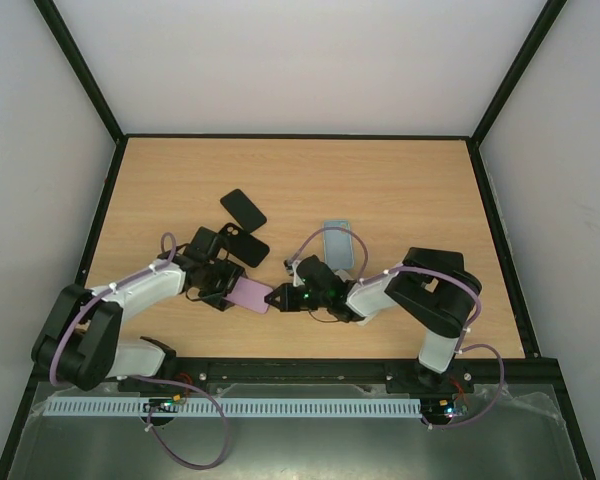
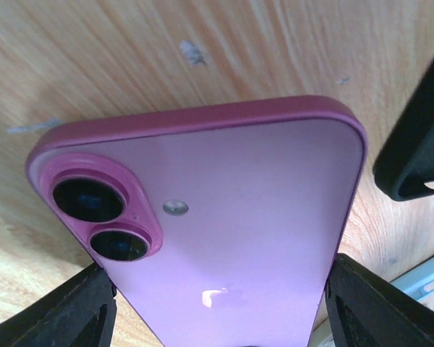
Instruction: Put the phone into the phone case
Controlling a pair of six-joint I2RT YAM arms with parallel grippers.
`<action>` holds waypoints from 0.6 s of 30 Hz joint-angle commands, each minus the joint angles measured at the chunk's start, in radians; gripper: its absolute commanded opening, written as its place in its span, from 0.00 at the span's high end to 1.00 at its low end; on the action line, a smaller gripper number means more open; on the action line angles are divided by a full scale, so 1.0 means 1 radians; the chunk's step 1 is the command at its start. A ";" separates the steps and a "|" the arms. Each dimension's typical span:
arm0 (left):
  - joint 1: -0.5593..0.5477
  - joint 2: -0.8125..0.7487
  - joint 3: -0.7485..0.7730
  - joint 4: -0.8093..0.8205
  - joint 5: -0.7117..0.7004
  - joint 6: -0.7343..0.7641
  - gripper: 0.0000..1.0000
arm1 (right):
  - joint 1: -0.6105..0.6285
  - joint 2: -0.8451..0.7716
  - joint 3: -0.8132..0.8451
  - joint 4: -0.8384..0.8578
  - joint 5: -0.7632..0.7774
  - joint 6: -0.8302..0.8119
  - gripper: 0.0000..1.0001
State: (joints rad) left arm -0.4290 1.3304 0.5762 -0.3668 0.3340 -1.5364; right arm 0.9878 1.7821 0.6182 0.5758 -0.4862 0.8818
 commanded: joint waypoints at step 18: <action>-0.011 -0.127 0.017 -0.097 -0.197 0.163 0.05 | 0.012 -0.071 -0.129 0.147 0.096 0.031 0.98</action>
State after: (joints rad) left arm -0.4385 1.2263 0.5987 -0.4065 0.1932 -1.4086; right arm 0.9947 1.7462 0.4858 0.8135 -0.4877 0.9352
